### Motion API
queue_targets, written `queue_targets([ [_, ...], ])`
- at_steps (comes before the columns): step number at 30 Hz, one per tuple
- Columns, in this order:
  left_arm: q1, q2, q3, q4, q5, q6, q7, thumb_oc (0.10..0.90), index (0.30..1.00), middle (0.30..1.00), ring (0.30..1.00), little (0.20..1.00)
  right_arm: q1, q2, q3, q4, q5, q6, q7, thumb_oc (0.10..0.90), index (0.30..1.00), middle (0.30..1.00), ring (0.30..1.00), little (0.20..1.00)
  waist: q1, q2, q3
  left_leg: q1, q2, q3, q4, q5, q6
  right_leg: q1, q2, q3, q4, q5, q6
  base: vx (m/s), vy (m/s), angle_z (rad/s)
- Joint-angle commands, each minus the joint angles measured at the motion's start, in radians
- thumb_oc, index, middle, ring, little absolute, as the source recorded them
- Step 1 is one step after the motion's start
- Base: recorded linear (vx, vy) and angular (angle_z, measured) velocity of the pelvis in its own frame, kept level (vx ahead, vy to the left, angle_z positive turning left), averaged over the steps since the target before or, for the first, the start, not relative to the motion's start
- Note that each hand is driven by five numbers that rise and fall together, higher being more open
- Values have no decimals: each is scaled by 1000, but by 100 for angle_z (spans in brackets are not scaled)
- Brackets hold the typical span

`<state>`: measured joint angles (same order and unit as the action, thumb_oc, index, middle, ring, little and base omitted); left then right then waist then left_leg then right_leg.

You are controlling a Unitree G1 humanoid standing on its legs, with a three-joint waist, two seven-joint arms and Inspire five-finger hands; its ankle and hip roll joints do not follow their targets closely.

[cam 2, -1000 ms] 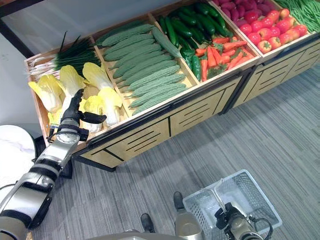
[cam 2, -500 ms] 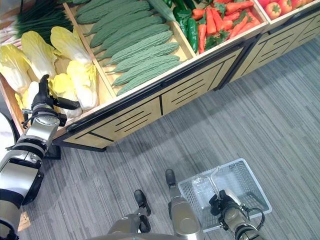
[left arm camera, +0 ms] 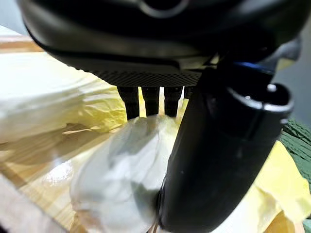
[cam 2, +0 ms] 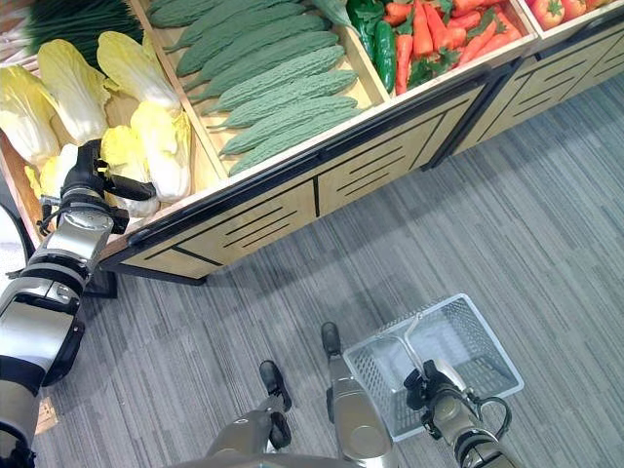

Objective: Get the vegetables into the basket

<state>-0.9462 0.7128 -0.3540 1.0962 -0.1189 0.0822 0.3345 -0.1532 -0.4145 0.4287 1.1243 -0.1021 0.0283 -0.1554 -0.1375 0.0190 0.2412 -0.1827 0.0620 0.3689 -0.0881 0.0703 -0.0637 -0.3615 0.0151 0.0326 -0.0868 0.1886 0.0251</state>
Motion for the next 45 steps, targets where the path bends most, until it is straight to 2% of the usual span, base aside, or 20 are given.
queue_targets([
  [1,-40,-5,-41,93,27,30,22,400,300,300,300,300,50,11,55,19,18,-9,14,400,300,300,300,300,-37,-9,-50,21,144,-60,1,61,-117,8,-72,7,26,-17,140,9,15,-6],
  [7,-39,-11,-50,65,33,24,22,400,300,300,300,300,54,5,51,28,13,-9,12,400,300,300,300,300,-36,-9,-49,26,140,-59,1,59,-116,13,-76,6,24,-18,139,1,4,-1],
  [12,-7,4,-36,-68,28,0,45,400,300,300,300,300,67,-10,32,23,13,-7,17,400,300,300,300,300,-16,-5,-52,45,131,-72,1,53,-109,40,-87,-9,25,-21,138,5,9,-2],
  [16,58,54,-4,-262,31,-26,73,400,300,300,300,300,81,-16,7,29,-3,6,27,400,300,300,300,300,7,0,-58,96,121,-86,1,31,-101,103,-96,-25,26,-41,138,33,20,4],
  [17,59,55,-2,-263,31,-25,73,400,300,300,300,300,80,-16,8,29,-3,6,27,400,300,300,300,300,6,-1,-60,92,121,-86,1,36,-101,99,-96,-25,26,-37,137,29,18,12],
  [22,147,119,44,-502,80,-48,83,400,300,300,300,300,92,-20,-36,61,-27,23,50,400,300,300,300,300,29,-2,-99,166,107,-104,1,10,-92,190,-112,-47,23,-60,141,36,41,21],
  [25,151,119,47,-506,81,-47,83,400,300,300,300,300,93,-21,-35,61,-28,23,50,400,300,300,300,300,28,-1,-98,168,106,-104,1,9,-92,193,-112,-47,22,-60,142,13,40,15],
  [26,205,163,78,-609,156,-39,77,400,300,300,300,300,101,-11,-59,84,-42,34,67,400,300,300,300,300,38,-8,-134,203,94,-114,1,-3,-84,240,-123,-59,22,-72,147,26,98,8],
  [31,275,172,129,-712,183,-39,64,400,300,300,300,300,113,2,-71,97,-56,46,77,400,300,300,300,300,44,-20,-160,231,80,-123,1,-16,-75,272,-134,-65,20,-74,153,8,55,6],
  [34,355,164,177,-805,201,-40,45,400,300,300,300,300,116,2,-85,104,-64,54,84,400,300,300,300,300,55,-28,-176,248,71,-133,1,-26,-67,290,-143,-71,24,-79,158,5,35,2],
  [37,398,157,186,-879,185,-50,-3,400,300,300,300,300,112,-2,-95,105,-72,63,95,400,300,300,300,300,58,-29,-191,267,61,-138,3,-36,-60,310,-152,-74,33,-87,159,6,48,7],
  [45,579,14,269,-1122,131,-72,-91,400,300,300,300,300,111,26,-124,108,-65,76,107,400,300,300,300,300,66,-36,-213,300,41,-156,5,-61,-39,346,-174,-82,51,-106,160,-13,38,8],
])
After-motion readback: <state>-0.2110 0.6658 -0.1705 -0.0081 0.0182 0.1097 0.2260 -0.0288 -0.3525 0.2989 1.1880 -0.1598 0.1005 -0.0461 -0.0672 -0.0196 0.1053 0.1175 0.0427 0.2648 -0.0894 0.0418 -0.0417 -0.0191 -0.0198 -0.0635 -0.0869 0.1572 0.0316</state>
